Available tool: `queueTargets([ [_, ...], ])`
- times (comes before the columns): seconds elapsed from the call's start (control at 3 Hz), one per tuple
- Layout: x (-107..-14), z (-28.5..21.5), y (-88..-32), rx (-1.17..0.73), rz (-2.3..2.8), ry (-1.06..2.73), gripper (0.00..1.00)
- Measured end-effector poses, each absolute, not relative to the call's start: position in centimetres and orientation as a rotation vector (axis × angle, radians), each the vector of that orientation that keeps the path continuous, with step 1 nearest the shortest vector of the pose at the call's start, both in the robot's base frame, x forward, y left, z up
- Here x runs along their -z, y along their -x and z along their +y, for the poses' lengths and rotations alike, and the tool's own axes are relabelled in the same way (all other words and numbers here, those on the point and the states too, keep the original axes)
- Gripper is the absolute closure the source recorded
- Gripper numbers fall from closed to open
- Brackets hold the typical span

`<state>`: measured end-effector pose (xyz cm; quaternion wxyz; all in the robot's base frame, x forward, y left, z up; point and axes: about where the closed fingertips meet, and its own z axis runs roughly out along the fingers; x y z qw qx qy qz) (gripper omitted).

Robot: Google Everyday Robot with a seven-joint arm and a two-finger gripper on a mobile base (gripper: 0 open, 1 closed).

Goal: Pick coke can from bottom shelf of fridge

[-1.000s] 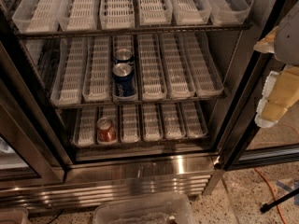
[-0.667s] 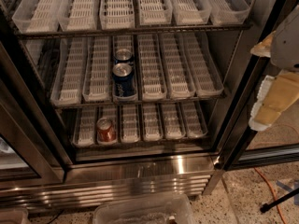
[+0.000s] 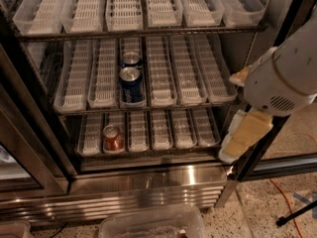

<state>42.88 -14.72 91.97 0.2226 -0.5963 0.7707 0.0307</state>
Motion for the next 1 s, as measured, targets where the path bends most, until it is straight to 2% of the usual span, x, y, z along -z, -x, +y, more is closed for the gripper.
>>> queueTargets([
  [0.67, -84.2, -7.4, -41.3, -0.305, 2.044, 1.48, 0.0],
  [1.0, -84.4, -6.7, -42.6, -0.293, 2.017, 1.401, 0.0],
])
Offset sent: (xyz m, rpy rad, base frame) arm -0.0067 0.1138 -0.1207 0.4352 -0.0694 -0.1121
